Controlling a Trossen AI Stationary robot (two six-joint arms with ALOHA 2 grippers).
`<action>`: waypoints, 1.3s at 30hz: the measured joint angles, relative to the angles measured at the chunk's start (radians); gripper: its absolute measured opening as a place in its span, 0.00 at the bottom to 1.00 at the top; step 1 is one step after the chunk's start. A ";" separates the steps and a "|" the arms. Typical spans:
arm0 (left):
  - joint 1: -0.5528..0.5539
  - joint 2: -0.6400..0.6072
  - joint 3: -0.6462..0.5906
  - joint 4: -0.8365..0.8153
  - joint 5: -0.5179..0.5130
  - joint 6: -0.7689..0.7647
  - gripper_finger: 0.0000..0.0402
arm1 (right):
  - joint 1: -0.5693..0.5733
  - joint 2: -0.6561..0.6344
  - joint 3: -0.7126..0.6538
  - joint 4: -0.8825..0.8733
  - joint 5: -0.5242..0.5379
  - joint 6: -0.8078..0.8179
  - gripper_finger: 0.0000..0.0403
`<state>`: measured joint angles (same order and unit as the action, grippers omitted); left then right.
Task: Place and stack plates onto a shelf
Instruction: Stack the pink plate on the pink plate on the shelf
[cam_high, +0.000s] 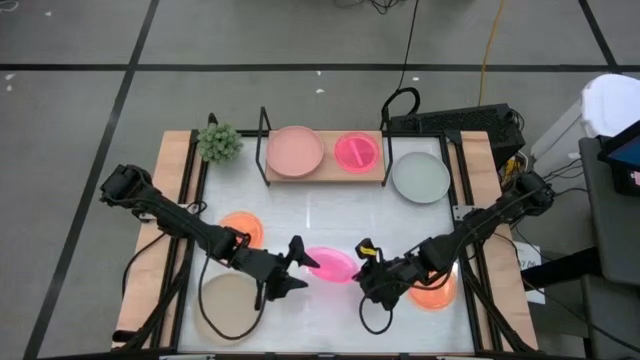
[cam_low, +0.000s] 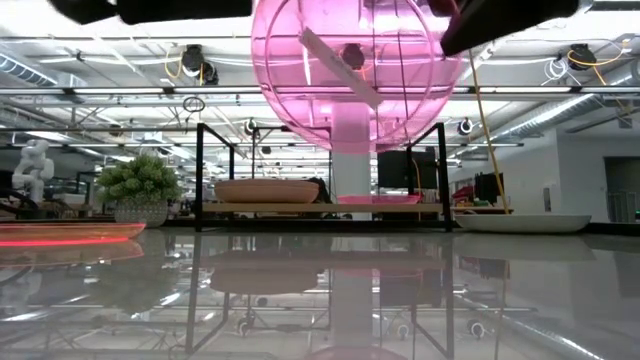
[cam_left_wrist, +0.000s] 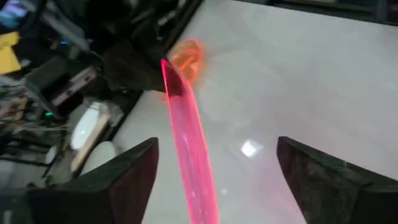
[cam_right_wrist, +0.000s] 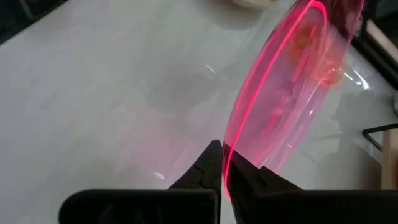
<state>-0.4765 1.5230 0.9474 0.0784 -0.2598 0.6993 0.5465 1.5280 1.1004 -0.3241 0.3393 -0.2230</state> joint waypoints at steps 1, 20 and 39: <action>0.000 0.000 0.000 0.013 -0.011 0.000 0.85 | -0.008 -0.005 0.000 -0.001 0.000 -0.005 0.00; 0.028 0.000 -0.001 0.058 -0.289 -0.110 0.93 | -0.096 -0.152 0.000 -0.227 0.001 0.027 0.00; 0.207 -0.089 -0.002 -0.221 -0.573 -0.732 0.93 | -0.399 -0.195 0.000 -0.320 0.000 -0.219 0.00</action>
<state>-0.2698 1.4345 0.9450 -0.1426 -0.8325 -0.0324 0.1477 1.3335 1.1004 -0.6442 0.3393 -0.4424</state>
